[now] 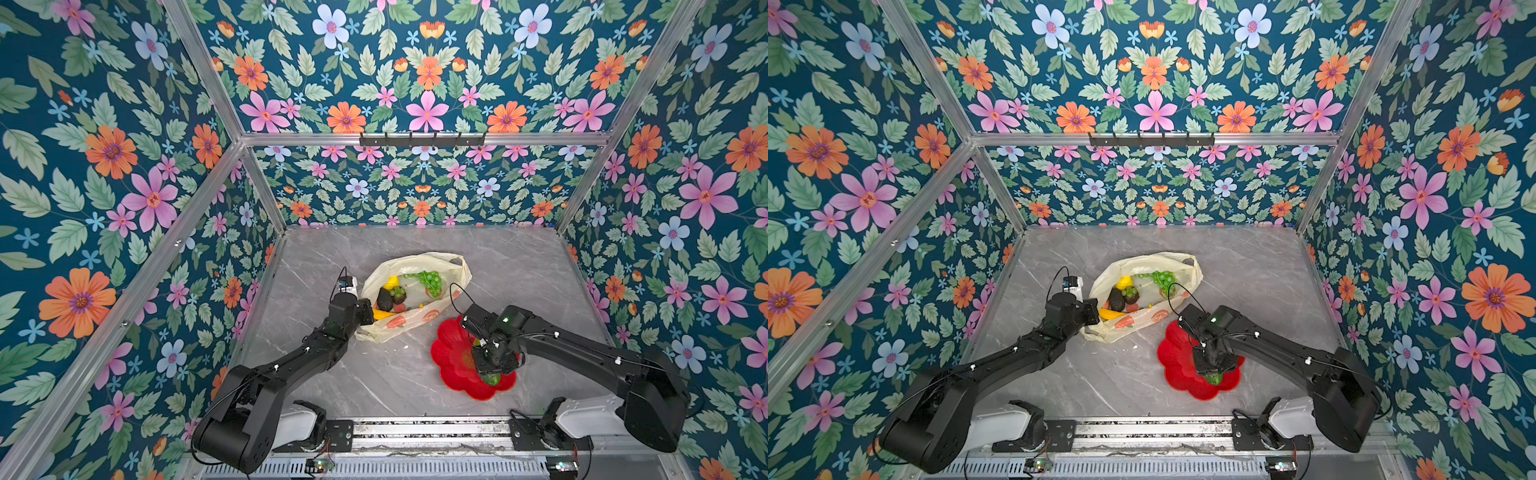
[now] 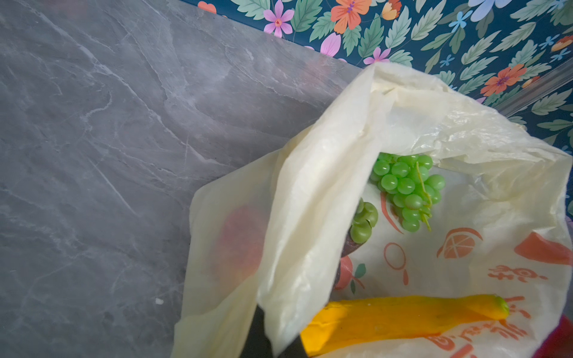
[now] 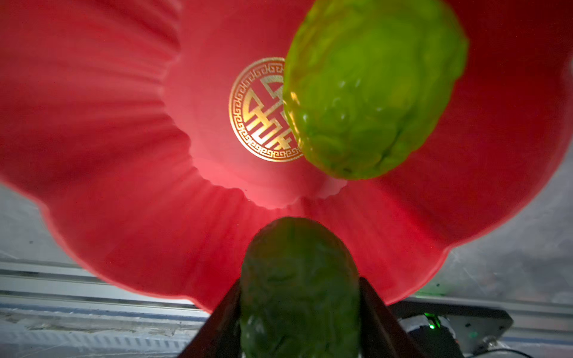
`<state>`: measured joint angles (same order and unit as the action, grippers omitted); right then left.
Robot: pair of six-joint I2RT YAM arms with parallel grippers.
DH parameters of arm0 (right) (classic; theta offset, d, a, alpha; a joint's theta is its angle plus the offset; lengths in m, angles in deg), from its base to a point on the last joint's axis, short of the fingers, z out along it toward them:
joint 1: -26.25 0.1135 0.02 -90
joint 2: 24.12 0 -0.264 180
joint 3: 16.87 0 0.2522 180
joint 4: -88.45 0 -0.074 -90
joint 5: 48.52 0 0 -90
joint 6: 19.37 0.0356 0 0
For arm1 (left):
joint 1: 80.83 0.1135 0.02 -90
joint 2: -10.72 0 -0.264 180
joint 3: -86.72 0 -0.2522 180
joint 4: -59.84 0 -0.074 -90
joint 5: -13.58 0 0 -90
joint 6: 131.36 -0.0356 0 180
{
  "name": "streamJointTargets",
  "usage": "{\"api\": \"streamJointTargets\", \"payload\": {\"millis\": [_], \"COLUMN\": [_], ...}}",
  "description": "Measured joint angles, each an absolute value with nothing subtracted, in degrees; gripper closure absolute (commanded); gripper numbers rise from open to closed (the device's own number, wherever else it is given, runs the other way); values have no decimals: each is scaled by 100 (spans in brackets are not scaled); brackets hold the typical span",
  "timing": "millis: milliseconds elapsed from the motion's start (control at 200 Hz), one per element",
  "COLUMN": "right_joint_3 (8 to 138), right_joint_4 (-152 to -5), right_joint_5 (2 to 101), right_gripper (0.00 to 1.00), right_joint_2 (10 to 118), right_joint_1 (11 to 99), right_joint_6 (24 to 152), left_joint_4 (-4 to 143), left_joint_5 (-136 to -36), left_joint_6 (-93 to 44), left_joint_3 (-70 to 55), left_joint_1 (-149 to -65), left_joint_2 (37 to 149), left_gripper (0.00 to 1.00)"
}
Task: Take the fake fruits out of the plastic bag
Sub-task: 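Lower the avocado into the red bowl and open the right gripper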
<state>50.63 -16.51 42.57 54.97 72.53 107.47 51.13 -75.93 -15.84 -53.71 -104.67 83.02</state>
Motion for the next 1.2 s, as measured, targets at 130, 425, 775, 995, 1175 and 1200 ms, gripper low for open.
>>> {"api": "streamJointTargets", "payload": {"millis": [130,425,775,995,1175,1200], "right_joint_3": [5095,5095,5025,5010,5047,5054], "right_joint_4": [-1562,-1516,-1623,-1640,-1584,-1560], "right_joint_5": [4167,3872,3699,3680,3677,3675], "right_gripper": [48,48,38,32,32,32], "right_joint_2": [5663,5969,6173,6273,6249,6238], "right_joint_1": [7253,7253,7253,7260,7295,7297], "right_joint_6": [10749,10827,10945,10943,10987,10991], "left_joint_4": [5121,5121,5121,5121,5121,5121], "left_joint_5": [-7574,-7569,-7569,-7552,-7550,-7550], "left_joint_6": [-1586,-1590,-1601,-1601,-1601,-1601], "left_joint_3": [-5371,-5371,-5371,-5371,-5371,-5371], "left_joint_1": [-10467,-10467,-10467,-10467,-10467,-10467], "left_joint_2": [8256,8236,8238,8238,8238,8238], "left_gripper": [100,100,100,100,100,100]}}
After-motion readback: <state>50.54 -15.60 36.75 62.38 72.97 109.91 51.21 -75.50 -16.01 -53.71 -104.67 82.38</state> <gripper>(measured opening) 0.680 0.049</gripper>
